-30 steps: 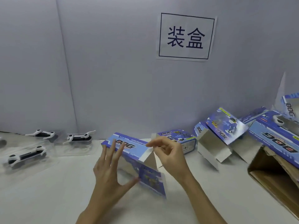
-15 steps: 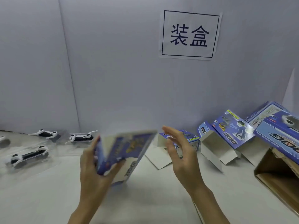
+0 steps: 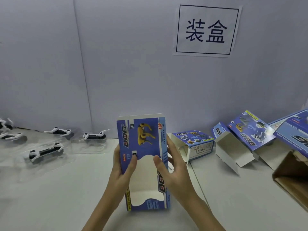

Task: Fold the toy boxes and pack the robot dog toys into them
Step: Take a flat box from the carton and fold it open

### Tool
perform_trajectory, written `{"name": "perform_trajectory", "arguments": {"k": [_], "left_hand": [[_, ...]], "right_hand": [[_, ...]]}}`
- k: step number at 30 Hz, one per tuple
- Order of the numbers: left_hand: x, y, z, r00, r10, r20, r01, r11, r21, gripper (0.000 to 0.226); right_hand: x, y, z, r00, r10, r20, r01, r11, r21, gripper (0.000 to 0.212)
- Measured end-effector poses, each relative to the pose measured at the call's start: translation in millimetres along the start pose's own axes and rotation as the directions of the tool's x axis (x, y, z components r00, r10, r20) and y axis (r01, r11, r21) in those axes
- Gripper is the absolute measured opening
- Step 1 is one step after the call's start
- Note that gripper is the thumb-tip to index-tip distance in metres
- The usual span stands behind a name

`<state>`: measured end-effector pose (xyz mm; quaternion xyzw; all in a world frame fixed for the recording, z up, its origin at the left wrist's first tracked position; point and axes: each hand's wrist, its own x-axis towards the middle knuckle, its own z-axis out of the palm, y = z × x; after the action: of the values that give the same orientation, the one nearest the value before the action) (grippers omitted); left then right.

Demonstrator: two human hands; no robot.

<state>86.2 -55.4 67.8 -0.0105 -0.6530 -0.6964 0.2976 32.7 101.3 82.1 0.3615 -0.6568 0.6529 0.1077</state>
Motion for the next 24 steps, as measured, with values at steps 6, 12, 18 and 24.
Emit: {"name": "perform_trajectory", "arguments": {"k": [6, 12, 18, 24], "left_hand": [[-5.0, 2.0, 3.6, 0.997, 0.055, 0.061, -0.056, 0.998, 0.014, 0.050], [-3.8, 3.1, 7.2, 0.999, 0.038, -0.005, -0.039, 0.997, -0.068, 0.016], [-2.1, 4.7, 7.7, 1.000, 0.022, -0.015, -0.024, 0.994, -0.102, 0.021], [-1.3, 7.5, 8.9, 0.999, -0.002, -0.038, -0.003, 0.993, -0.120, 0.068]], "right_hand": [[3.2, 1.7, -5.7, 0.992, -0.061, -0.110, 0.051, 0.995, -0.090, 0.040], [2.4, -0.3, -2.4, 0.992, -0.006, -0.124, -0.005, 0.996, -0.086, 0.046], [0.3, -2.4, -0.8, 0.992, 0.080, -0.101, -0.065, 0.988, 0.138, 0.047], [3.2, -3.8, 2.7, 0.980, 0.146, -0.135, -0.114, 0.968, 0.223, 0.035]]}}
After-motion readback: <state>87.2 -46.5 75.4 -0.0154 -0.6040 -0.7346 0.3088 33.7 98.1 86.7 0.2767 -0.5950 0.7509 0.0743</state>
